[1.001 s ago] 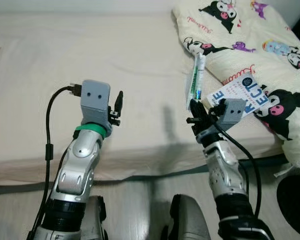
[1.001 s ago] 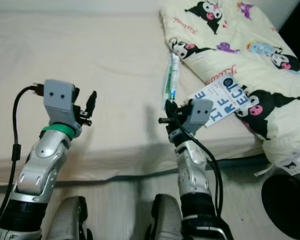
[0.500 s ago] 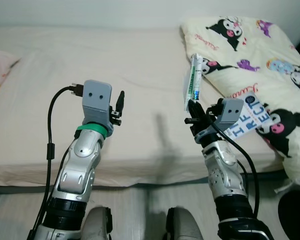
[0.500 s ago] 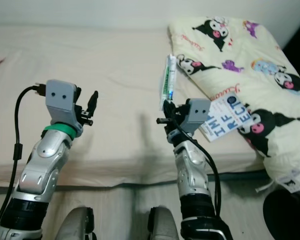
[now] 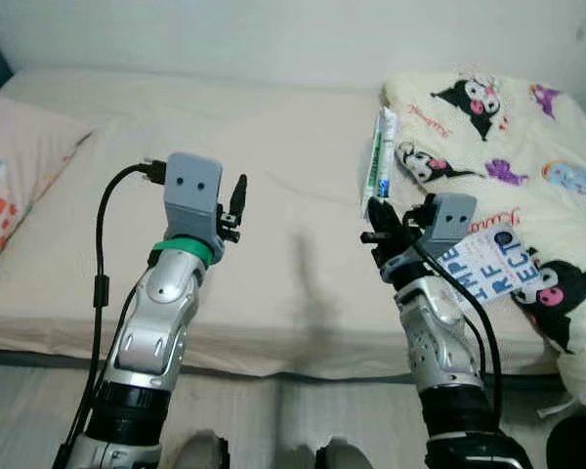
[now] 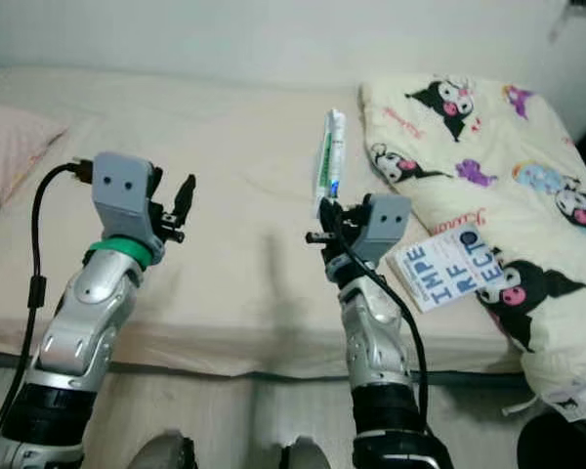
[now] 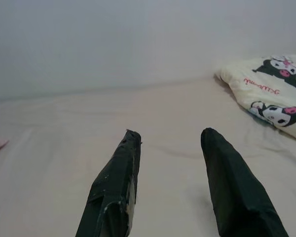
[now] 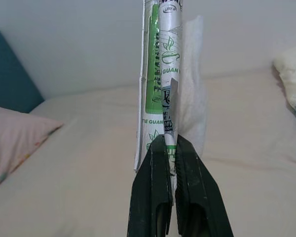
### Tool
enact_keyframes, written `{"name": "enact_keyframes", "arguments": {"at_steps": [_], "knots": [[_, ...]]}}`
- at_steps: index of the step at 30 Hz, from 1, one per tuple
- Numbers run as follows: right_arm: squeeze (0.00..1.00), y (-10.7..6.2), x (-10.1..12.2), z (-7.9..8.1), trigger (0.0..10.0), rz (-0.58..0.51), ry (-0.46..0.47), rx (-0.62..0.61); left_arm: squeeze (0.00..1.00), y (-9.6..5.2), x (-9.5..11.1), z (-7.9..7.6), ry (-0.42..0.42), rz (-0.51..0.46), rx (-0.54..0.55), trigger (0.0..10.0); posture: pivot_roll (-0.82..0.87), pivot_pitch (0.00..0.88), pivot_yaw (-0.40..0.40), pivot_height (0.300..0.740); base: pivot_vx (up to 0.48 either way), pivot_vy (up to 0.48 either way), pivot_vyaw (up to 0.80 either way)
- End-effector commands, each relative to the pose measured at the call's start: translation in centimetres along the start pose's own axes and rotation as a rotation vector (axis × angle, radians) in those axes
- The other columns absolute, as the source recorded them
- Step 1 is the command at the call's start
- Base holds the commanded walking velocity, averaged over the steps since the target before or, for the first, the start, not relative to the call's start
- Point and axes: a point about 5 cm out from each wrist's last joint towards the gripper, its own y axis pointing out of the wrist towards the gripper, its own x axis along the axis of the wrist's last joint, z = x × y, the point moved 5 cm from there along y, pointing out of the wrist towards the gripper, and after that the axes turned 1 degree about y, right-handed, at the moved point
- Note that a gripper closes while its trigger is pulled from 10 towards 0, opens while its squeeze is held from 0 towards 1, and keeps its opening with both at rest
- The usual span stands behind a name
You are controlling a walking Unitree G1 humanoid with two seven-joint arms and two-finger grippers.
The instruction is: Clean up the room
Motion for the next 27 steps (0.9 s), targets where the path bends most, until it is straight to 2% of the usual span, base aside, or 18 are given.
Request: {"name": "enact_keyframes", "arguments": {"at_steps": [1,7,14,18,22,23,24,26,27], "knots": [[0.0,-0.3,-0.4,-0.1,10.0,0.016,0.005,-0.009,0.0,0.0,-0.6,-0.5,-0.012,0.024,-0.018,10.0,0.05,0.024,0.019,0.711,0.0,0.0,0.0],[0.0,-0.4,-0.4,-0.4,10.0,0.014,-0.005,-0.032,0.0,0.1,-1.3,-1.2,-0.033,0.079,-0.057,10.0,0.05,0.023,0.026,0.735,0.0,0.0,0.0],[0.0,-0.6,-0.4,-0.7,10.0,0.012,-0.023,-0.063,0.0,0.1,-1.6,-1.7,-0.044,0.099,-0.087,10.0,0.04,0.02,0.03,0.735,0.0,0.0,0.0],[0.0,-0.8,-0.5,-0.1,10.0,0.0,-0.038,-0.058,0.0,-0.2,-2.4,-2.1,-0.044,0.134,-0.122,10.0,0.03,0.012,0.043,0.735,0.0,0.0,0.0],[0.0,-1.6,-2.3,0.9,10.0,0.034,-0.056,-0.038,0.0,-1.0,-4.5,-1.5,0.011,0.168,-0.126,10.0,0.01,0.003,0.048,0.735,0.0,0.0,0.0],[0.0,-1.6,-2.3,0.9,10.0,0.034,-0.056,-0.038,0.0,-1.0,-4.5,-1.5,0.011,0.168,-0.126,10.0,0.01,0.003,0.048,0.735,0.0,0.0,0.0],[0.0,-2.4,-4.1,1.3,10.0,0.079,-0.085,-0.031,0.0,-1.4,-5.5,-0.7,0.037,0.178,-0.097,10.0,0.0,0.0,0.054,0.735,0.0,0.0,0.0],[0.0,-2.4,-4.1,1.3,10.0,0.079,-0.085,-0.031,0.0,-1.4,-5.5,-0.7,0.037,0.178,-0.097,10.0,0.0,0.0,0.054,0.735,0.0,0.0,0.0],[0.0,-3.0,-5.3,1.6,10.0,0.114,-0.098,-0.025,0.0,-1.7,-6.0,-0.1,0.044,0.182,-0.073,10.0,-0.01,0.0,0.063,0.735,0.0,0.0,0.0]]}}
